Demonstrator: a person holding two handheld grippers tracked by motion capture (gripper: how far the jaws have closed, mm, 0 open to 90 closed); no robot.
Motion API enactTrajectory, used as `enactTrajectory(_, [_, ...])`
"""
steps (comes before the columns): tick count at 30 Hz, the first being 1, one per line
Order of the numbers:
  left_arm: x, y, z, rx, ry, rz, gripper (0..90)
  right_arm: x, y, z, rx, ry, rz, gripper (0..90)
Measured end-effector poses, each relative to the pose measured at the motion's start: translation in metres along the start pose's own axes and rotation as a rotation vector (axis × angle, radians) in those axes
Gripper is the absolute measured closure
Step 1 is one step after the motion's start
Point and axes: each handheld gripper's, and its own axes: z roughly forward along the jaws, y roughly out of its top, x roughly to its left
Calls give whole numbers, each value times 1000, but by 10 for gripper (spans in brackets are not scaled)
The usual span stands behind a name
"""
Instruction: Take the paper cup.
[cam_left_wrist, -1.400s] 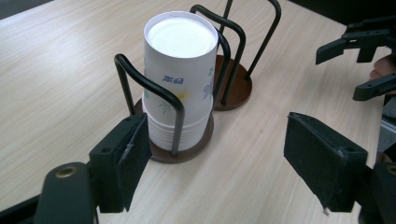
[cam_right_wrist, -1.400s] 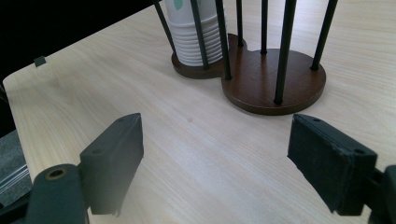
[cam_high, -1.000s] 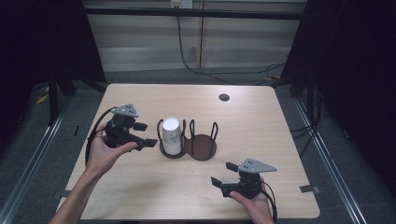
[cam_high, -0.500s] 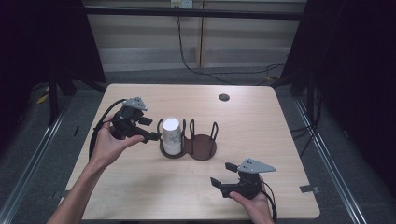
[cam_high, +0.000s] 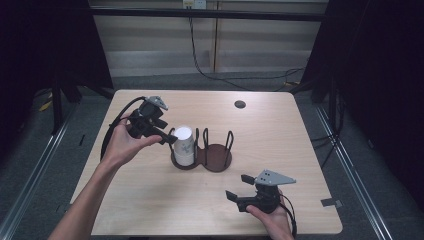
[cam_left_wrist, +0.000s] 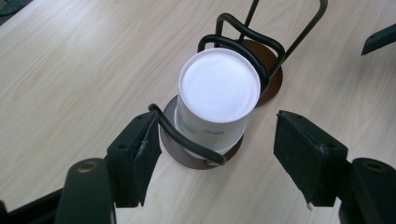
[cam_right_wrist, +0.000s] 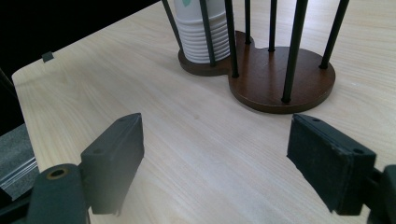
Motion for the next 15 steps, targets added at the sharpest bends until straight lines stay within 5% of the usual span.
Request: enactTrajectory(15, [-1, 25, 13, 82, -6, 44, 342, 0, 0, 0, 4, 1, 0, 181])
